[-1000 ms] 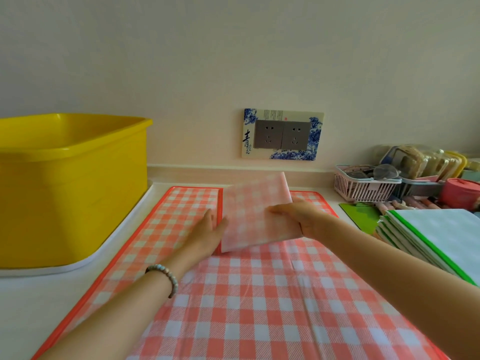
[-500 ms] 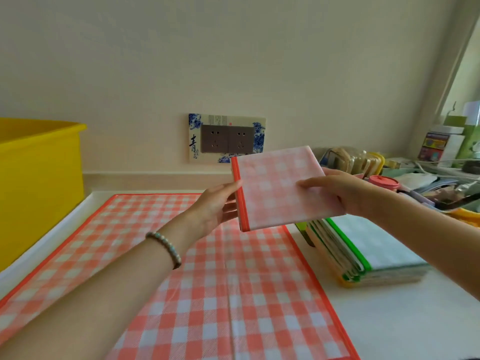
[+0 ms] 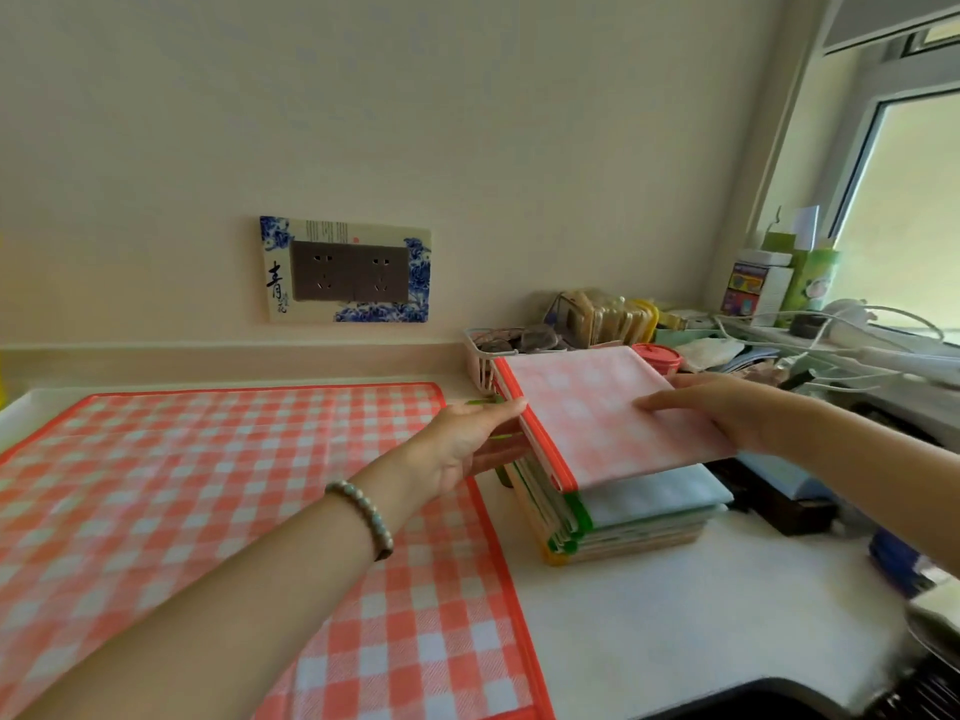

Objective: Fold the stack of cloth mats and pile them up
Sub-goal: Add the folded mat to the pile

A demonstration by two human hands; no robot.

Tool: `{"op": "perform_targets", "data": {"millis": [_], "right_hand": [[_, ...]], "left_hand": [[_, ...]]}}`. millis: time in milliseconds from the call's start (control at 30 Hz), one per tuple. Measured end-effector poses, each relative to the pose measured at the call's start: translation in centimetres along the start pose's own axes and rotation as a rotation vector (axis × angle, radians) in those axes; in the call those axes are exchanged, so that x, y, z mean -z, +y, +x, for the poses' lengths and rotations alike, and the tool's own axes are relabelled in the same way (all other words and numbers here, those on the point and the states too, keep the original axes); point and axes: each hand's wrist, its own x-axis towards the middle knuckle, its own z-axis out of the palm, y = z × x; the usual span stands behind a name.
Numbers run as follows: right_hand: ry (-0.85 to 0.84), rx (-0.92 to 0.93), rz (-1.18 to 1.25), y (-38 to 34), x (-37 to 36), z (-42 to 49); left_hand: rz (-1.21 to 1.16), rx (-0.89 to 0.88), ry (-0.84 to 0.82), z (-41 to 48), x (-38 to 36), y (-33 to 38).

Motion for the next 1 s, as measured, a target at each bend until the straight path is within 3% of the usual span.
{"op": "perform_targets", "data": {"millis": [433,1000], "right_hand": [[0.029,-0.057,-0.162,2.9,1.0,1.1],[0.029,-0.084,-0.286,4.8,0.7,2.5]], "left_hand": [[0.164,0.05,0.075,1.2,-0.6,-2.9],[0.197,0.003,0.101,2.0,-0.3,-4.2]]}}
